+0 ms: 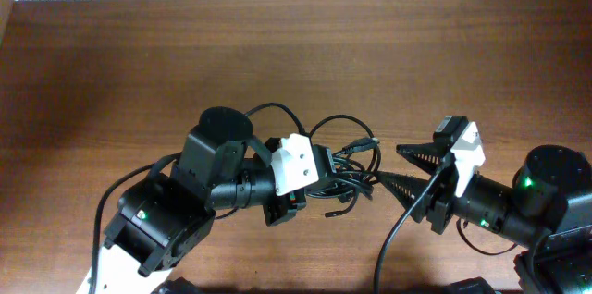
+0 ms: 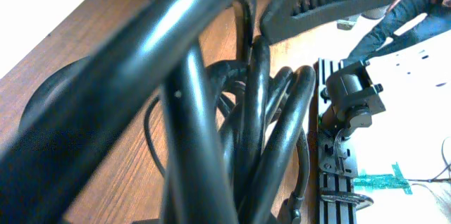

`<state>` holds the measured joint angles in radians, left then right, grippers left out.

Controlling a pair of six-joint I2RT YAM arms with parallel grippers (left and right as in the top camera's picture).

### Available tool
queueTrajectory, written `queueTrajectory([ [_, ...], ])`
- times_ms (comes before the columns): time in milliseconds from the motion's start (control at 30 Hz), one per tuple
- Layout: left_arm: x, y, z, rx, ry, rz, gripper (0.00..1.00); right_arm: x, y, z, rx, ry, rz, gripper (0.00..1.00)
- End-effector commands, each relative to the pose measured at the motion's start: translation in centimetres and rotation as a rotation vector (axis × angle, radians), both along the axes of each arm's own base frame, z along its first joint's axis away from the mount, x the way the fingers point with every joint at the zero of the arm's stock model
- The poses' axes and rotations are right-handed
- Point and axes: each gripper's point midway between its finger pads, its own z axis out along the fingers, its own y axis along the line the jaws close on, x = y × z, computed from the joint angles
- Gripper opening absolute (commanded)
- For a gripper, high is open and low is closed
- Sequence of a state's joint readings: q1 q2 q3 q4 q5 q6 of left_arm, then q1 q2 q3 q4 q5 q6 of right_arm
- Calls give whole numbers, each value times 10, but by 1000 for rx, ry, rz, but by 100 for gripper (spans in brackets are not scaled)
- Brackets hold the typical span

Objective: Untangle cables

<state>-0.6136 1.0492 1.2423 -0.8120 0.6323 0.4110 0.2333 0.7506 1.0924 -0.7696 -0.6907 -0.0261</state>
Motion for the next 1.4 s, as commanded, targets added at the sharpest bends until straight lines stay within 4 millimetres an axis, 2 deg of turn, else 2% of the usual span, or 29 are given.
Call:
queueTrajectory([
  [0, -14, -3, 17, -43, -54, -92, 0, 7, -8, 5, -19, -29, -56, 54],
  [267, -10, -3, 19, -45, -75, -80, 0, 4, -5, 6, -10, -27, -38, 54],
  [467, 1, -14, 42, -143, -78, -52, 0, -19, 12, 12, 33, -38, 133, 54],
  [567, 6, -18, 40, -146, -65, -47, 0, -27, 16, 14, 55, -36, 183, 58],
  [800, 11, -22, 35, -140, -49, -53, 0, -30, 17, 11, 57, -14, 192, 58],
  [933, 30, -15, 31, -115, -27, 82, 0, -31, 16, 9, 55, -1, 190, 60],
  [1133, 42, -11, 32, -118, -19, 168, 0, -32, 16, 7, 52, 12, 188, 63],
  [1367, 41, -12, 35, -131, -15, 168, 0, -32, 16, 7, 52, 12, 188, 64],
])
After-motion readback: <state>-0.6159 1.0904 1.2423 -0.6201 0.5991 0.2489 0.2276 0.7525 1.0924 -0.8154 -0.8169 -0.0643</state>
